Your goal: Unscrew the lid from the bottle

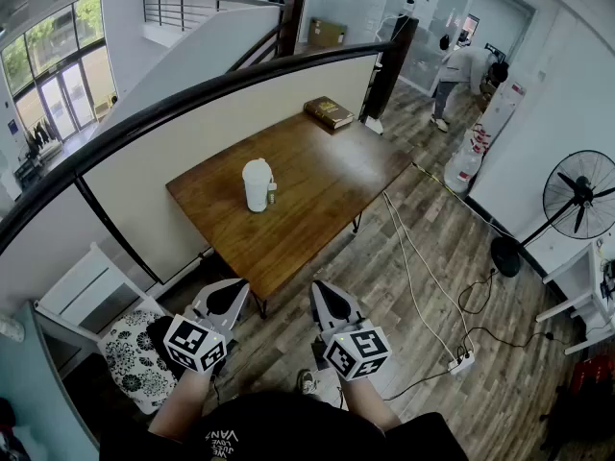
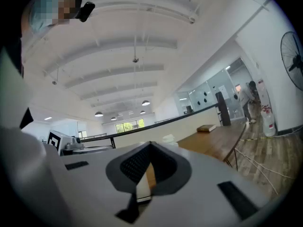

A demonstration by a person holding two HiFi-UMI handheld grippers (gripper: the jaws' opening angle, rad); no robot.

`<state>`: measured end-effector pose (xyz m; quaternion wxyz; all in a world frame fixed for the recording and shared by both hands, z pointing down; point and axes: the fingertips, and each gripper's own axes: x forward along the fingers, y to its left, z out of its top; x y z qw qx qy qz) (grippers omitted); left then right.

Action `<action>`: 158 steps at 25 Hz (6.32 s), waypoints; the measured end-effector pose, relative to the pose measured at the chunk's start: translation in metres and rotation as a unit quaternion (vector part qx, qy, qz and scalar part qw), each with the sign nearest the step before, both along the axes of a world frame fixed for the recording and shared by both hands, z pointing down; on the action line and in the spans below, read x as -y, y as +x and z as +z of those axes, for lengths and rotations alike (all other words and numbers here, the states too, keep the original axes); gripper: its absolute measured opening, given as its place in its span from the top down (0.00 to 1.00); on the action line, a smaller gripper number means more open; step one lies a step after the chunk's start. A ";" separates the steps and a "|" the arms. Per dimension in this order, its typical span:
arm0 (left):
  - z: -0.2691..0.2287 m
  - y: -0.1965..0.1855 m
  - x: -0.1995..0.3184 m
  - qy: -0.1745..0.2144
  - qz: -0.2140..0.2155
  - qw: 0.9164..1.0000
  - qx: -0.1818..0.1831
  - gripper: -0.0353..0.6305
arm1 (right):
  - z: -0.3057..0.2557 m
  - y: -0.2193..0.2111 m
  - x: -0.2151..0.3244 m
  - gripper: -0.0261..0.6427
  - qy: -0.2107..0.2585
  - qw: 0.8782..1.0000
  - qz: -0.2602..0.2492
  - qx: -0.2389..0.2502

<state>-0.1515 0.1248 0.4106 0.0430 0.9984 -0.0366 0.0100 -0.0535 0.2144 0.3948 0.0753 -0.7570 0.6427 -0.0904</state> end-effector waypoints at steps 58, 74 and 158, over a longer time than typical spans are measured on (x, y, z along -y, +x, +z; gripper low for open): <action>0.144 0.195 0.228 -0.046 -0.076 0.987 0.132 0.49 | 0.076 0.175 0.252 0.62 -0.080 0.986 -0.146 0.000; 0.168 0.236 0.262 -0.029 -0.169 0.977 0.125 0.44 | 0.088 0.180 0.324 0.59 -0.089 0.937 -0.335 -0.045; 0.181 0.264 0.273 -0.033 -0.179 0.978 0.099 0.41 | 0.072 0.142 0.356 0.45 -0.020 0.835 -0.531 -0.143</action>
